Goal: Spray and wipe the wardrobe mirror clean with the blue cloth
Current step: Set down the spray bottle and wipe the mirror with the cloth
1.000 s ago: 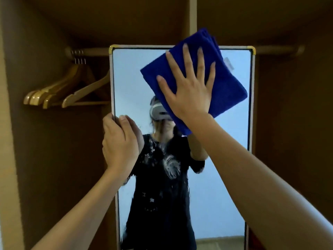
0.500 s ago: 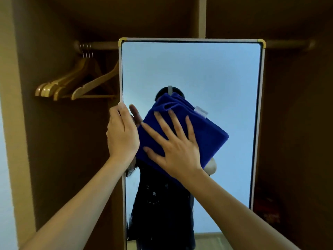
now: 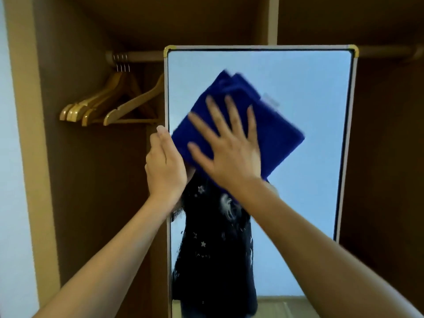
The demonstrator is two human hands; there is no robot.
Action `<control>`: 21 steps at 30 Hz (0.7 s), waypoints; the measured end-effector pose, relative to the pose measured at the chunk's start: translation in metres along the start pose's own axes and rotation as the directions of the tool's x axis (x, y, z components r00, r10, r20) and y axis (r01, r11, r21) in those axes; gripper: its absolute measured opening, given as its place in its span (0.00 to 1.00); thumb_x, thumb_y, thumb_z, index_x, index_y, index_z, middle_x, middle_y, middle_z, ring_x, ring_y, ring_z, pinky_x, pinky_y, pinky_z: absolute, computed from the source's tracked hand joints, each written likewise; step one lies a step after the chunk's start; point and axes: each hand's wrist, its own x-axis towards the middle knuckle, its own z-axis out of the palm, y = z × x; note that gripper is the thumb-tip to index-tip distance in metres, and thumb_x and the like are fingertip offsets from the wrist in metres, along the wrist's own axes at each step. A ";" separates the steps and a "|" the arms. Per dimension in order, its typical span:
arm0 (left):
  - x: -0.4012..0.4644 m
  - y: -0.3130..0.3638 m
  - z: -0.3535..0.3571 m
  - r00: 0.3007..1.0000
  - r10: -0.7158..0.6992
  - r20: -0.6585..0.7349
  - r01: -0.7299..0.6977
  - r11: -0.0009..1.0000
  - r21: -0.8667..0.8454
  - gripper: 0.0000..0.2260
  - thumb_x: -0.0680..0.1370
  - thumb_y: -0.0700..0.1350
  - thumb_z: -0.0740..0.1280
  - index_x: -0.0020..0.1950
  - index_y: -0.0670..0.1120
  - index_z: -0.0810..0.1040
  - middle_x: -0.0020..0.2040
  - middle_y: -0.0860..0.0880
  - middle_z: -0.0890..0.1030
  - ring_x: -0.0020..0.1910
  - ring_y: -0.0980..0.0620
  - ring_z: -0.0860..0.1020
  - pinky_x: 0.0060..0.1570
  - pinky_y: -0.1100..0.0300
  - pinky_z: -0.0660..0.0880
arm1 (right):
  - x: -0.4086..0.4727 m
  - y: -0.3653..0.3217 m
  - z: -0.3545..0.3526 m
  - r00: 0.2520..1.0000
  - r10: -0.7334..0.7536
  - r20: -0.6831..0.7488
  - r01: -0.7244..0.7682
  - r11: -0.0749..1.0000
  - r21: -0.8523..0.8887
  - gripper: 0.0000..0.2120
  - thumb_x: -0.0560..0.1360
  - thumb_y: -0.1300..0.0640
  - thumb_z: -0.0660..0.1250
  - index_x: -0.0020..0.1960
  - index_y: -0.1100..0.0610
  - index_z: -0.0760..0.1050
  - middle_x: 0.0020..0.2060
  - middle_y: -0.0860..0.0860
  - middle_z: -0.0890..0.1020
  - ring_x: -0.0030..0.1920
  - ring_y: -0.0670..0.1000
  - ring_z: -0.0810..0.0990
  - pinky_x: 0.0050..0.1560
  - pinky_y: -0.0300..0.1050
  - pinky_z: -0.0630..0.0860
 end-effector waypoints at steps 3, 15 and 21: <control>-0.001 0.003 -0.002 1.000 -0.021 0.006 0.021 0.999 -0.032 0.24 0.84 0.57 0.42 0.57 0.43 0.72 0.39 0.58 0.73 0.43 0.61 0.75 0.48 0.65 0.67 | -0.057 -0.020 0.016 0.987 -0.136 0.082 0.137 0.991 -0.002 0.29 0.79 0.36 0.52 0.78 0.42 0.54 0.79 0.49 0.56 0.79 0.57 0.49 0.76 0.62 0.40; 0.004 0.002 -0.010 0.996 -0.037 0.075 0.039 0.999 -0.021 0.26 0.84 0.56 0.43 0.47 0.43 0.75 0.42 0.50 0.79 0.44 0.54 0.79 0.40 0.71 0.69 | -0.024 0.011 0.000 0.999 0.011 0.037 -0.011 1.000 -0.011 0.27 0.79 0.35 0.50 0.77 0.39 0.56 0.78 0.47 0.56 0.78 0.54 0.50 0.76 0.60 0.41; 0.007 -0.002 -0.008 0.996 -0.078 0.050 0.079 0.996 -0.034 0.31 0.81 0.63 0.43 0.48 0.44 0.79 0.44 0.47 0.82 0.48 0.50 0.81 0.53 0.48 0.76 | 0.070 0.012 -0.015 0.992 0.116 -0.045 -0.118 0.993 -0.027 0.29 0.80 0.35 0.44 0.79 0.41 0.50 0.80 0.48 0.50 0.79 0.57 0.45 0.76 0.63 0.41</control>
